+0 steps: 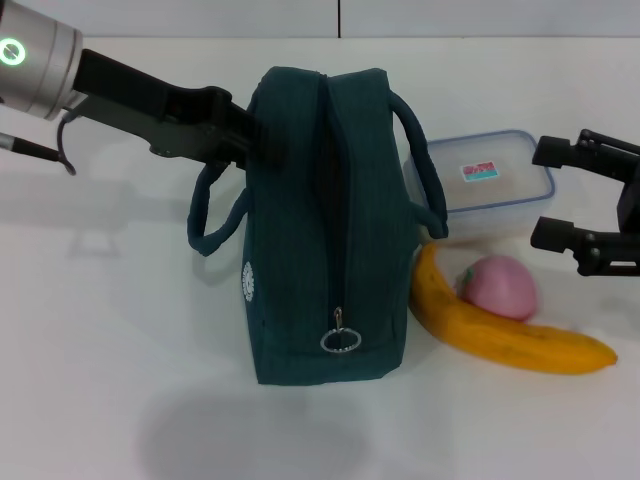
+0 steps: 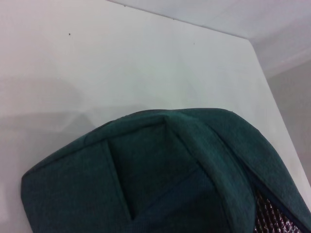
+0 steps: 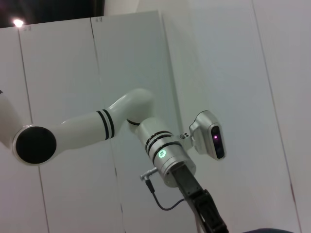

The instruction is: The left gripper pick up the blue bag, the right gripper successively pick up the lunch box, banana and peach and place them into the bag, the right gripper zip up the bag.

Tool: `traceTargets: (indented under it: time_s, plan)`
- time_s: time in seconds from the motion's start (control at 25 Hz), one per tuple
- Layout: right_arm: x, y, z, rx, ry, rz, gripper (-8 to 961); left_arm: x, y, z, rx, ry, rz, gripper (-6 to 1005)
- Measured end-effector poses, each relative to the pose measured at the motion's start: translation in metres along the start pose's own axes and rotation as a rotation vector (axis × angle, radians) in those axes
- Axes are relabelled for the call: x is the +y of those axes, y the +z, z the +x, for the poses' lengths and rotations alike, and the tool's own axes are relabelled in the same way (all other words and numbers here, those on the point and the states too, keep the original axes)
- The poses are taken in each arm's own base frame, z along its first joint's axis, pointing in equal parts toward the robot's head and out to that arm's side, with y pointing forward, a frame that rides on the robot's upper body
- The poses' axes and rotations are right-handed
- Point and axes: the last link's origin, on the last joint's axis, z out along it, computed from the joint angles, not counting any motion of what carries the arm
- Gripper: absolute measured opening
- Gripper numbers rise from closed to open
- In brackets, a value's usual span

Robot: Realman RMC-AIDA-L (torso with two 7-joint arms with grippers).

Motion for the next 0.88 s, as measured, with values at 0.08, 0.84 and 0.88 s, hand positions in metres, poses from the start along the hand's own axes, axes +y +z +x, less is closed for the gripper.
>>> traceTargets:
  time_s: [0.08, 0.84, 0.88]
  plan:
    - [-0.0002, -0.0011, 0.0, -0.004, 0.001, 0.006, 793, 0.0001, 0.0, 0.0, -0.001, 0.005, 0.0, 379]
    - [0.004, -0.0038, 0.0076, -0.022, 0.051, 0.007, 780, -0.0034, 0.0052, -0.0044, -0.014, -0.018, -0.025, 55]
    - [0.0042, -0.0036, 0.0077, -0.022, 0.052, 0.007, 779, -0.0038, 0.0053, -0.0048, -0.015, -0.021, -0.024, 54]
